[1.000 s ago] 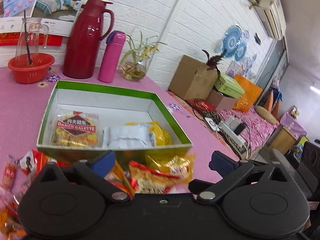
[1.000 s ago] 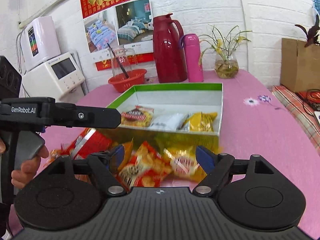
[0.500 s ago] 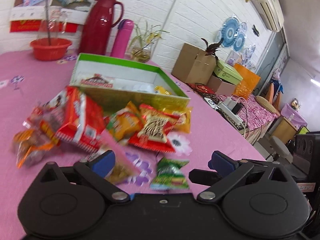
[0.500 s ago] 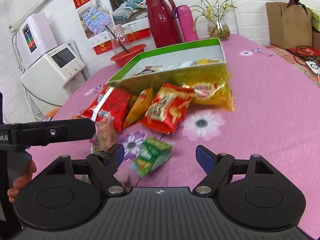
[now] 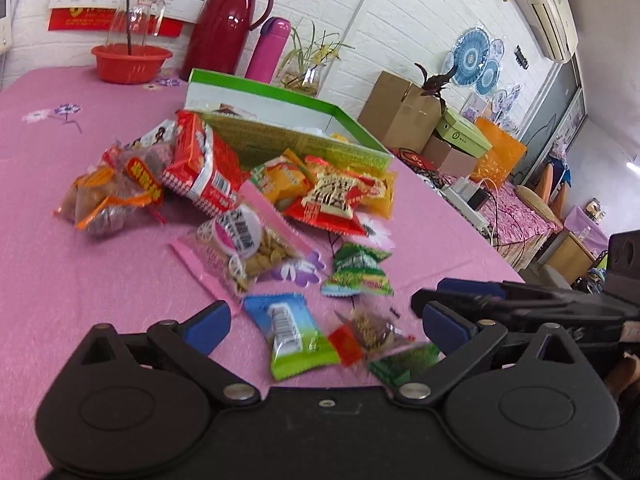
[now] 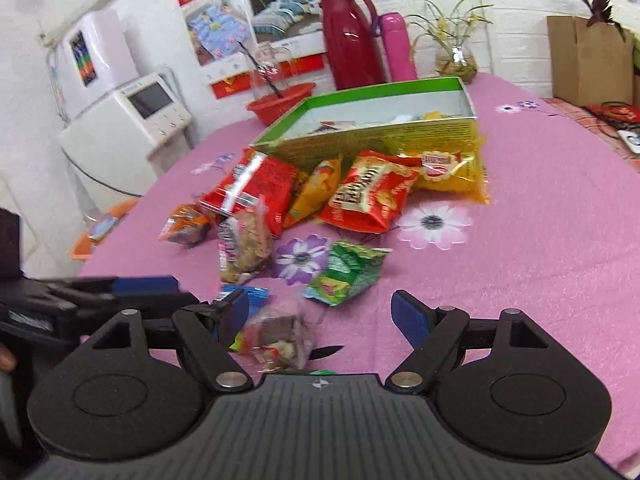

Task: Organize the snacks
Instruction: 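Move the left gripper back to the snack pile and grasp a green candy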

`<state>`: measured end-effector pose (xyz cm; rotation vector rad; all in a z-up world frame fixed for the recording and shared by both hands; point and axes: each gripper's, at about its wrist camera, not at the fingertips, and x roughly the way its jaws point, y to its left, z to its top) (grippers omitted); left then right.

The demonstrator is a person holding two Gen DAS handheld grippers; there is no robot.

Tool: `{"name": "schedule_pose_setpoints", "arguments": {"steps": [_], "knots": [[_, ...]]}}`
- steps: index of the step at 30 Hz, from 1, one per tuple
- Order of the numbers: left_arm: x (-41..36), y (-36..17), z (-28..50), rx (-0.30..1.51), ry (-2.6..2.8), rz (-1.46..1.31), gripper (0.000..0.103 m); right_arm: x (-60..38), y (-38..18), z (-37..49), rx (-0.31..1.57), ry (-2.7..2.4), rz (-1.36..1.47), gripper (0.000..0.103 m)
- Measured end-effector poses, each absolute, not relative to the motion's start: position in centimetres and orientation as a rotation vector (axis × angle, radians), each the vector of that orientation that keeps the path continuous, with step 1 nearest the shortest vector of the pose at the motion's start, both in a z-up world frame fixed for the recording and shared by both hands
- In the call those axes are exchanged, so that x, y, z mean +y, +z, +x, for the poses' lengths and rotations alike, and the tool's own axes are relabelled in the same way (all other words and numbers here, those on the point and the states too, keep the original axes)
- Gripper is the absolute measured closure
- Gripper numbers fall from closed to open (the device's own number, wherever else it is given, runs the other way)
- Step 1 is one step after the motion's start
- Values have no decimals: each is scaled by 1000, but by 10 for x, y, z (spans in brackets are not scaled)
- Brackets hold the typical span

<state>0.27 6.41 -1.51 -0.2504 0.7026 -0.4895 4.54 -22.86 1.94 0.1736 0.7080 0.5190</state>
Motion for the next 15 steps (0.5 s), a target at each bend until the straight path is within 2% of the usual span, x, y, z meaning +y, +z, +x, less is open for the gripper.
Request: {"name": "schedule_pose_setpoints", "arguments": {"steps": [10, 14, 15], "knots": [[72, -18, -8, 711, -491, -274, 0, -229, 21, 32, 726, 700, 182, 0], [75, -19, -10, 711, -502, -298, 0, -225, 19, 31, 754, 622, 75, 0], [74, -18, -10, 708, -510, -301, 3, -227, 16, 32, 768, 602, 62, 0]]}}
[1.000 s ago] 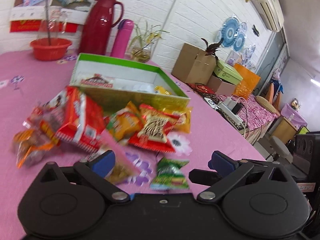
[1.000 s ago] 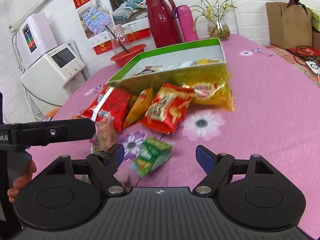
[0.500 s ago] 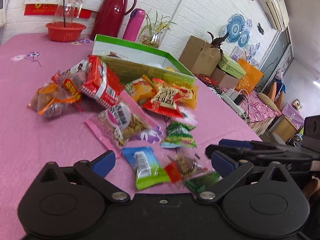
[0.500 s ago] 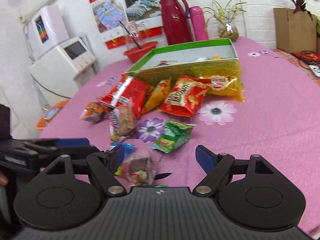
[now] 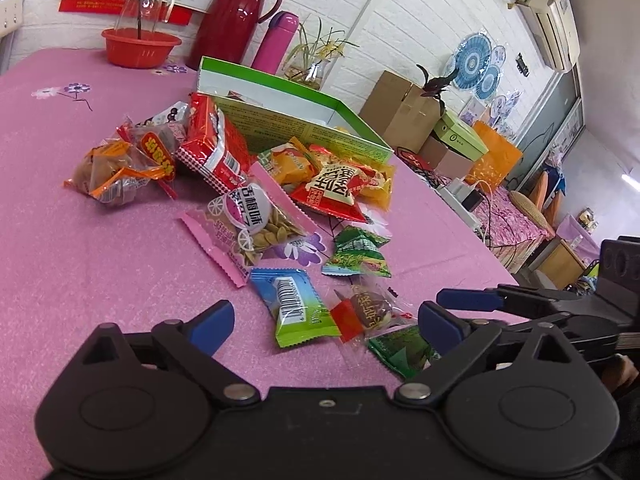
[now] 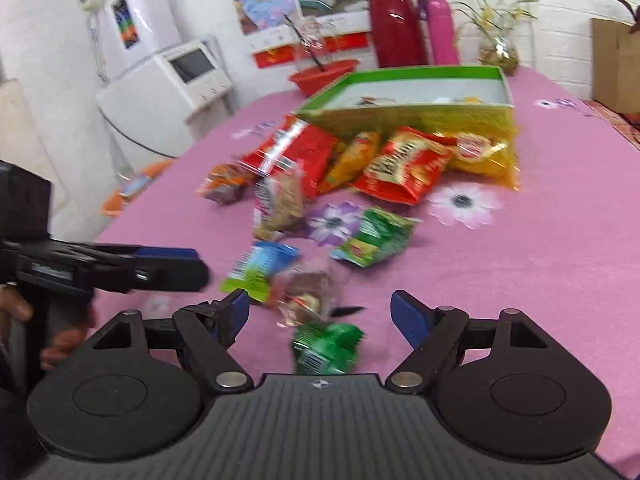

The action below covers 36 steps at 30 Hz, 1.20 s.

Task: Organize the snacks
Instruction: 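Move the left gripper back to the snack pile and grasp a green candy, then grasp the green candy with the right gripper while the left gripper grasps a clear wrapped candy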

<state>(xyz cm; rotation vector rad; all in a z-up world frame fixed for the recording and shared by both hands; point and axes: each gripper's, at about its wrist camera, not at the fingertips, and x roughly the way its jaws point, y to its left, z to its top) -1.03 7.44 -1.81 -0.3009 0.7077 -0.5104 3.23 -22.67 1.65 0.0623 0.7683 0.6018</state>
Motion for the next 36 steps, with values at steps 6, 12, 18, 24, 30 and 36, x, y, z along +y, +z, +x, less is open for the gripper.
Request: {"name": "schedule_pose_setpoints", "arguments": {"steps": [6, 12, 18, 24, 30, 36], "knots": [[55, -11, -10, 687, -608, -262, 28, -225, 3, 34, 844, 628, -9, 0], [25, -12, 0, 685, -666, -174, 53, -222, -2, 29, 835, 624, -117, 25], [4, -23, 19, 725, -668, -116, 77, -232, -4, 27, 795, 588, -138, 39], [1, -38, 30, 761, -642, -103, 70, -236, -6, 28, 770, 583, -123, 38], [-9, -39, 29, 752, -646, -60, 90, -237, -8, 33, 748, 572, -129, 43], [0, -28, 33, 719, -649, -127, 103, -249, 1, 47, 720, 518, -98, 44]]}}
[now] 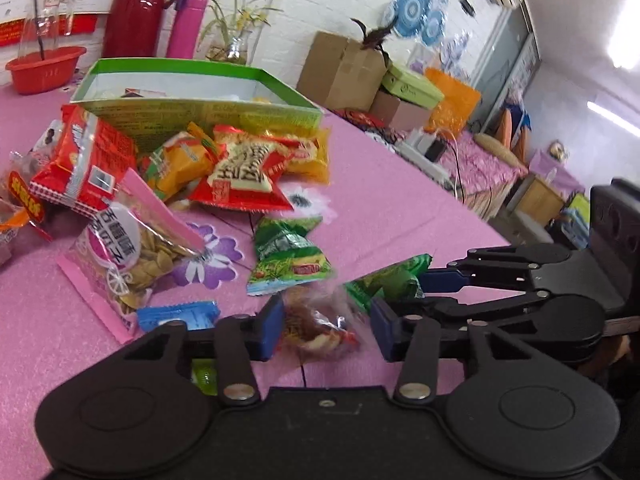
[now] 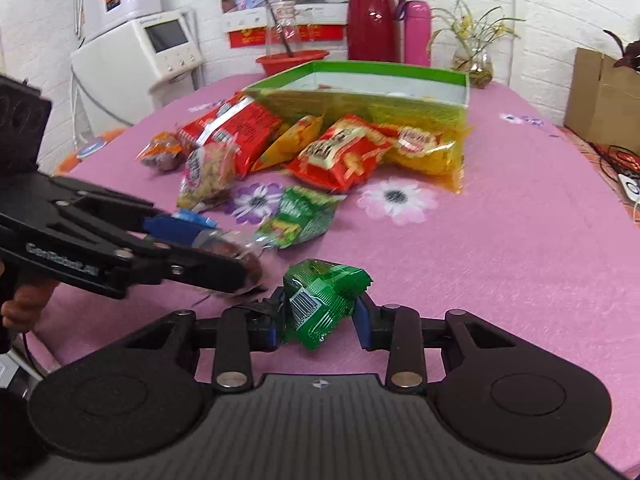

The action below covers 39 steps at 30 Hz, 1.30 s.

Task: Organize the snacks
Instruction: 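Grasp the green candy with the right gripper while the left gripper grasps a clear wrapped candy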

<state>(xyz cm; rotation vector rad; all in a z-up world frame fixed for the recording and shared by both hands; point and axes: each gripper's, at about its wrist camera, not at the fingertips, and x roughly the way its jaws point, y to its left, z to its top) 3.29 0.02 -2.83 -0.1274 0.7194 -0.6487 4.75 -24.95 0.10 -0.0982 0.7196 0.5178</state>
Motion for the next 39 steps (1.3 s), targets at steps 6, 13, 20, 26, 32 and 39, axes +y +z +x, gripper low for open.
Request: {"name": "schedule_pose_setpoints", "arguments": {"steps": [6, 13, 20, 26, 32, 39], "knots": [[9, -24, 42, 725, -639, -161, 103, -253, 20, 65, 625, 490, -99, 44], [-13, -24, 23, 701, -628, -53, 0, -254, 15, 73, 647, 485, -69, 44], [-20, -43, 40, 738, -605, -8, 39, -252, 10, 70, 663, 488, -70, 44], [-3, -34, 47, 740, -609, -106, 82, -253, 19, 73, 621, 509, -61, 44], [14, 3, 59, 644, -590, -162, 84, -250, 37, 93, 537, 522, -55, 44], [21, 55, 112, 474, -499, -197, 83, -241, 59, 140, 412, 521, -33, 44]]}}
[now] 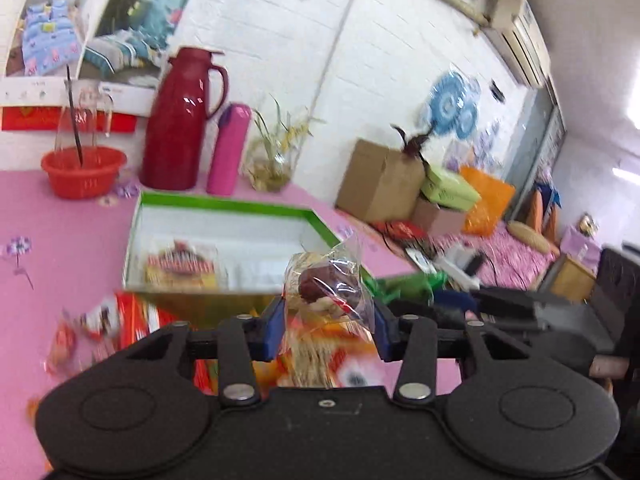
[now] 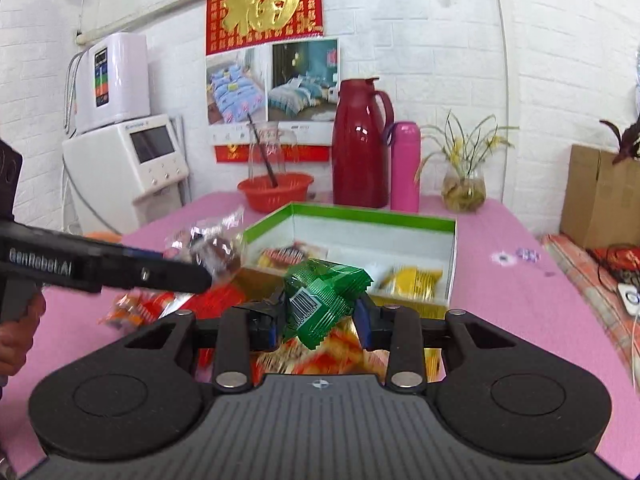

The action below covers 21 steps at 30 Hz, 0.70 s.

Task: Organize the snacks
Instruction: 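Grasp the green candy with the right gripper while the left gripper grasps a clear wrapped candy, then lower both held candies into the green box and open both grippers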

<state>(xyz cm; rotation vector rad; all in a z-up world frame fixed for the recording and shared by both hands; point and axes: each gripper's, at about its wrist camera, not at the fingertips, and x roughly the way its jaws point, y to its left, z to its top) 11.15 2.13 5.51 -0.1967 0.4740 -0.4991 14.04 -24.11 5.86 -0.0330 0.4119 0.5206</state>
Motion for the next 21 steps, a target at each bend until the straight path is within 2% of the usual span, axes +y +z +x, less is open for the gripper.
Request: {"name": "schedule_pose_setpoints", "arguments": {"steps": [14, 16, 18, 19, 20, 21], "knots": [[36, 47, 236, 540, -374, -289, 83, -232, 44, 257, 474, 387, 42, 44], [36, 41, 244, 555, -368, -288, 81, -229, 37, 268, 490, 376, 38, 43], [35, 35, 250, 561, -370, -275, 75, -225, 29, 278, 520, 373, 31, 38], [35, 33, 251, 552, -368, -269, 65, -223, 25, 282, 536, 371, 25, 36], [34, 31, 251, 545, -366, -266, 30, -221, 22, 285, 547, 366, 13, 27], [35, 30, 250, 537, -352, -264, 0, -218, 19, 286, 557, 364, -7, 19]]}}
